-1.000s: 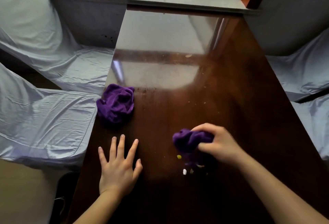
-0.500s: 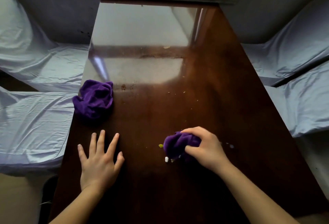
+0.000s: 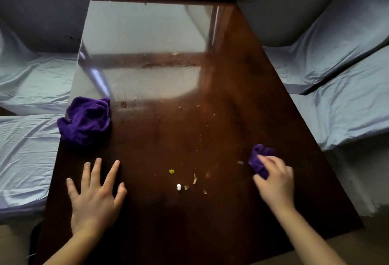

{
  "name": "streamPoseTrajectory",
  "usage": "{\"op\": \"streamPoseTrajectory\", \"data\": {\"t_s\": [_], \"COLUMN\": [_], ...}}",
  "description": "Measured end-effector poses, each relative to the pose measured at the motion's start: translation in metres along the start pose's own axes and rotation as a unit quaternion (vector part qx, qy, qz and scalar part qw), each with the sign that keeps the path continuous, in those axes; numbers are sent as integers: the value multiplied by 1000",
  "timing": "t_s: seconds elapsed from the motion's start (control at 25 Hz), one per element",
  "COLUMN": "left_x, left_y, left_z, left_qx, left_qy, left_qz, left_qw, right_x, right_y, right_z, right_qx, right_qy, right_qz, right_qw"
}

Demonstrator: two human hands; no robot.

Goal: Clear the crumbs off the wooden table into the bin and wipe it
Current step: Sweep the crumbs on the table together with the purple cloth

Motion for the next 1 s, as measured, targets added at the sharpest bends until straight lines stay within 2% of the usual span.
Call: {"op": "streamPoseTrajectory", "data": {"t_s": [0.12,0.2,0.28,0.36,0.44,0.52,0.6,0.64,0.72,0.8,0.88,1.0], "left_x": [0,1,0,-1,-1,0,1,1,-1,0,1,0], "left_y": [-3,-4,-4,-4,-4,-5,-6,-7,-8,-8,-8,-7], "left_z": [2,2,3,3,2,3,4,4,5,4,4,1], "left_qx": [9,17,24,26,26,26,19,16,14,9,6,17], "left_qy": [-7,-13,-16,-19,-20,-19,-17,-17,-16,-15,-14,-15], "left_qz": [0,2,3,3,1,4,6,6,7,4,4,2], "left_qw": [1000,1000,1000,999,999,999,1000,1000,1000,1000,1000,1000], "right_x": [26,33,22,-6,-39,-59,-57,-48,-22,8,21,2], "right_y": [19,22,13,2,-1,12,27,35,48,56,51,18], "right_z": [-72,-109,-115,-95,-72,-65,-86,-105,-152,-196,-213,-177], "right_qx": [-82,-174,-255,-297,-264,-169,-110,-106,-120,-150,-207,-270], "right_qy": [-97,-121,-97,-40,13,41,11,-35,-149,-225,-228,-151], "right_qz": [-41,-84,-80,-37,-33,-70,-80,-79,-111,-184,-228,-185], "right_qw": [991,974,959,953,964,982,991,991,975,945,924,933]}}
Point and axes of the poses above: each hand's wrist, its own x-axis away from the middle knuckle, its own y-axis out of the palm, z = x × y, the point moved 5 cm from there along -x, towards the middle knuckle, and after that the axes turned 5 degrees about z, right-handed, at the moved point
